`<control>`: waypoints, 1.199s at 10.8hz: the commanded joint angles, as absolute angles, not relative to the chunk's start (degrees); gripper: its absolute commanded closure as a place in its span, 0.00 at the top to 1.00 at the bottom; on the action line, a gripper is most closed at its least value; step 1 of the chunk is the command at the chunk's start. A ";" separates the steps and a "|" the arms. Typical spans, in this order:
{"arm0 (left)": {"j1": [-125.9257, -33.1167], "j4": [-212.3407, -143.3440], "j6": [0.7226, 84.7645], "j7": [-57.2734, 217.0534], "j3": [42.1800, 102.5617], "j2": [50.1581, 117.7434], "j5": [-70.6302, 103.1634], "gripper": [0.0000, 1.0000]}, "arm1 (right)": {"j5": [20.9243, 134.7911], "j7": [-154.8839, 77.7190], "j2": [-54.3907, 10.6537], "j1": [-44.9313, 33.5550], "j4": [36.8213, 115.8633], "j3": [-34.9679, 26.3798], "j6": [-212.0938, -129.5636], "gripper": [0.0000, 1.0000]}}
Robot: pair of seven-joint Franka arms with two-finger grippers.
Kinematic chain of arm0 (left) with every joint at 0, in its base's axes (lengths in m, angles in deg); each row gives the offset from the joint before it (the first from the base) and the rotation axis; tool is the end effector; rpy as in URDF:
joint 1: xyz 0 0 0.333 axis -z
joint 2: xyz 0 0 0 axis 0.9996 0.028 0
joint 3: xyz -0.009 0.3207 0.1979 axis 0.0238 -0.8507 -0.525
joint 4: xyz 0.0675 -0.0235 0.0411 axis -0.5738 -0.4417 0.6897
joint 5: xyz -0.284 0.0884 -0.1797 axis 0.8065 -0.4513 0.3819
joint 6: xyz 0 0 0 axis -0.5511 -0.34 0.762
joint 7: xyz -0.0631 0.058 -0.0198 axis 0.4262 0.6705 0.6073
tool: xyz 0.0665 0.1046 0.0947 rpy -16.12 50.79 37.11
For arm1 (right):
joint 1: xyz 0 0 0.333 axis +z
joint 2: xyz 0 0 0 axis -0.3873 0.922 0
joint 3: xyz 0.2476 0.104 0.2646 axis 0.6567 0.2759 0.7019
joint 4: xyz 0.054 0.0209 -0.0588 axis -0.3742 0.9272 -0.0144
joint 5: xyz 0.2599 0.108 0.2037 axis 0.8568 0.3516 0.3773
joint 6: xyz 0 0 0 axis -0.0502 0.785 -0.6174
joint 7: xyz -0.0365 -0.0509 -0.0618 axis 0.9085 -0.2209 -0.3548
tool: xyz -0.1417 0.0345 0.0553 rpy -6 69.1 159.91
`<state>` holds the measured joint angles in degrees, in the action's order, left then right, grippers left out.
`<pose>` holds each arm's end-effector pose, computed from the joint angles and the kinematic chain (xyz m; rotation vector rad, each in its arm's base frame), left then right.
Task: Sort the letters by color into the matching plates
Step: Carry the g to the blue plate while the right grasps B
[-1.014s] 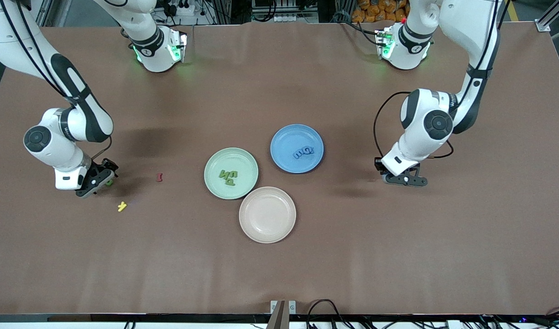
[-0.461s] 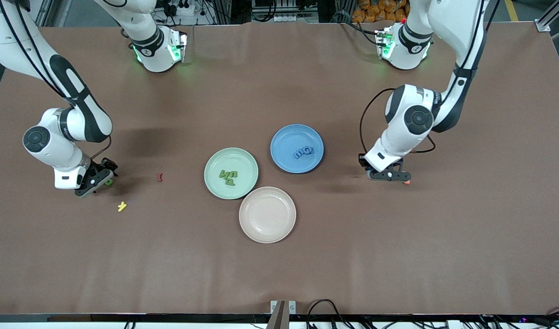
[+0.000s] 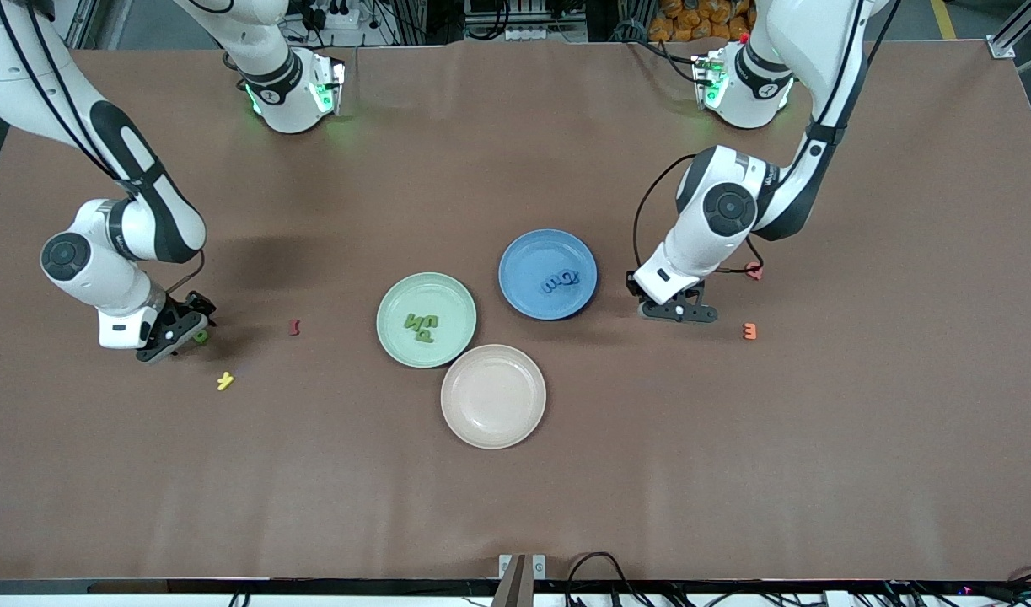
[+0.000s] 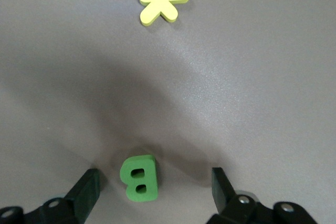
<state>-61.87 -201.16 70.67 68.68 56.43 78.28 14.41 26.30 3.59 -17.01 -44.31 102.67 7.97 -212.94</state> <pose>0.4982 -0.2758 0.2877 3.0445 -0.1396 -0.0036 0.5570 -0.1420 0.2124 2.8262 1.1667 0.0622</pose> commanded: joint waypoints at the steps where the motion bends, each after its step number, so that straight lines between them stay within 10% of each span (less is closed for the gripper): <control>1: -59.05 -198.55 69.55 64.73 57.03 80.03 14.22 0.00 | 27.30 3.49 -17.12 -45.29 102.92 9.15 -212.97 0.91; 5: -55.37 -197.75 69.55 59.38 57.21 80.48 13.69 0.00 | 27.30 3.58 -16.77 -45.29 103.00 9.33 -212.97 0.60; 13: -48.06 -193.10 69.55 43.74 57.30 84.42 11.58 0.00 | 27.48 3.49 -16.68 -45.55 102.92 9.86 -213.23 0.50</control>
<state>-49.44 -196.41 70.64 49.32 57.52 81.68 13.49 26.51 3.47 -17.18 -44.37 102.50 8.39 -212.93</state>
